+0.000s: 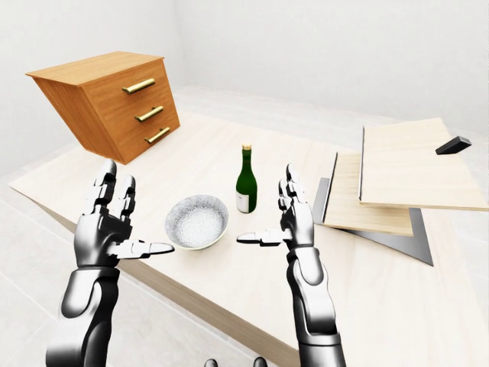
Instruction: Put the wine bottle on the wine rack.
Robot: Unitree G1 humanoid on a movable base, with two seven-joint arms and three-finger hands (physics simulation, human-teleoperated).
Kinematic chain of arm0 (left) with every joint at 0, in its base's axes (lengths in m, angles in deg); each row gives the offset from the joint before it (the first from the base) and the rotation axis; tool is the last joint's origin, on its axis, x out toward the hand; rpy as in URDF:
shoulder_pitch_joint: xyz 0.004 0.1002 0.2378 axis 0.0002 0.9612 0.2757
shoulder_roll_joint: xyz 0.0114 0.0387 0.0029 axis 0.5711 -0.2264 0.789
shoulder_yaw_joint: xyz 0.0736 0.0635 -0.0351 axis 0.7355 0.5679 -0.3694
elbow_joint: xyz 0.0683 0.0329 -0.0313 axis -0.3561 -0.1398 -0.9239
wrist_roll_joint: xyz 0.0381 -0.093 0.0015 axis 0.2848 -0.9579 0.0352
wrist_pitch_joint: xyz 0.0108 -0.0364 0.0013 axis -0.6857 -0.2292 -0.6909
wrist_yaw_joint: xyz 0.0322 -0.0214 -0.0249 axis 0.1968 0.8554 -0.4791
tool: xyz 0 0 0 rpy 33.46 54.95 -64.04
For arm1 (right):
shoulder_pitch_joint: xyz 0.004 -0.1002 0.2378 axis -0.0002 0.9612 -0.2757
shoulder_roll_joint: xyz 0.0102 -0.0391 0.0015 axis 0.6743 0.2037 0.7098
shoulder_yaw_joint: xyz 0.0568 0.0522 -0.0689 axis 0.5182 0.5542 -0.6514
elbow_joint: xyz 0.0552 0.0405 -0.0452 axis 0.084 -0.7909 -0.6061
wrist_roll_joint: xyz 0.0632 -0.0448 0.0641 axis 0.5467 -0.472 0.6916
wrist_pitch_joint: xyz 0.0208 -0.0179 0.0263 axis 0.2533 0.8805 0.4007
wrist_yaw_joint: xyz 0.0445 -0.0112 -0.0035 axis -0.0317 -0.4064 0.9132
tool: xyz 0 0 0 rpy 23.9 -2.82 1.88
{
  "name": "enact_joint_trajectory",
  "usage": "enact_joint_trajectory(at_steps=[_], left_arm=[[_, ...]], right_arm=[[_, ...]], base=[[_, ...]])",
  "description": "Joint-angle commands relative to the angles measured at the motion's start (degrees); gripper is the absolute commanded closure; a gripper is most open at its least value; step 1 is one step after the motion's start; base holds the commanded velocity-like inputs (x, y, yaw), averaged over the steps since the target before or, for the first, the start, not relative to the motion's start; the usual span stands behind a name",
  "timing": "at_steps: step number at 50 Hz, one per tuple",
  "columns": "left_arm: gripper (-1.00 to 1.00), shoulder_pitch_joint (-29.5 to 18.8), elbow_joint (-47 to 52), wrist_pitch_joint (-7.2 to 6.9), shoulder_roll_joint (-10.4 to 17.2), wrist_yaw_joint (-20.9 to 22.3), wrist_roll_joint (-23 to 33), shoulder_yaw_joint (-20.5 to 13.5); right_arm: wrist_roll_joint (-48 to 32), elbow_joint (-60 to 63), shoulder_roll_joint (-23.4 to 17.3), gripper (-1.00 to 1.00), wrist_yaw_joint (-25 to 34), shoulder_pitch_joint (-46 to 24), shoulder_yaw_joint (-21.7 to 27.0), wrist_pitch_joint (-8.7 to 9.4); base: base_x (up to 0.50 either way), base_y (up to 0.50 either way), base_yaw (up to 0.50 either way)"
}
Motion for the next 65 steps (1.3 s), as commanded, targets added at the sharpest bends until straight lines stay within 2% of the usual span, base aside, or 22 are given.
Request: enact_joint_trajectory(at_steps=[1,9,17,28,36,45,54,65], left_arm=[[-1.0,-0.27,0.09,0.0,0.13,-0.11,0.06,-0.13],[-1.0,-0.38,-0.88,0.0,-0.05,-0.09,0.22,0.24],[-1.0,-0.11,-0.18,0.0,0.0,-0.15,0.37,0.64],[-1.0,-0.01,-0.94,0.0,0.14,0.15,0.3,0.02],[-1.0,0.15,-0.17,0.0,0.2,0.11,0.11,-0.41],[-1.0,0.69,1.07,0.0,0.25,0.16,0.04,-0.78],[-1.0,0.84,0.3,0.0,0.18,0.44,-0.13,-1.4],[-1.0,0.59,-0.46,0.0,0.31,0.52,-0.5,-2.49]], right_arm=[[-0.35,-0.08,-0.18,-1.0,-0.02,-0.36,-0.19,0.0],[-0.64,0.18,0.0,-1.0,-0.08,-0.63,-0.22,0.0],[-1.2,0.79,-0.06,-1.0,-0.29,-0.51,-0.35,0.0],[-1.09,-0.82,-1.02,-1.0,0.12,-3.77,0.76,0.0],[-2.53,-2.48,-1.52,-1.0,-0.35,-8.16,0.75,0.0],[-5.41,-9.47,-1.94,-1.0,-3.33,-16.16,0.79,0.0],[-4.73,-19.17,-1.52,-1.0,-6.02,-22.74,2.03,0.0],[-4.83,-23.37,-2.2,-1.0,-8.75,-27.02,1.68,0.0]], base=[[0.0,0.0,0.0],[0.35,0.12,0.0],[0.01,0.01,0.0],[0.0,0.0,0.0],[0.0,0.0,0.0],[0.0,0.0,0.0],[0.0,0.0,0.0],[0.0,0.0,0.0]])
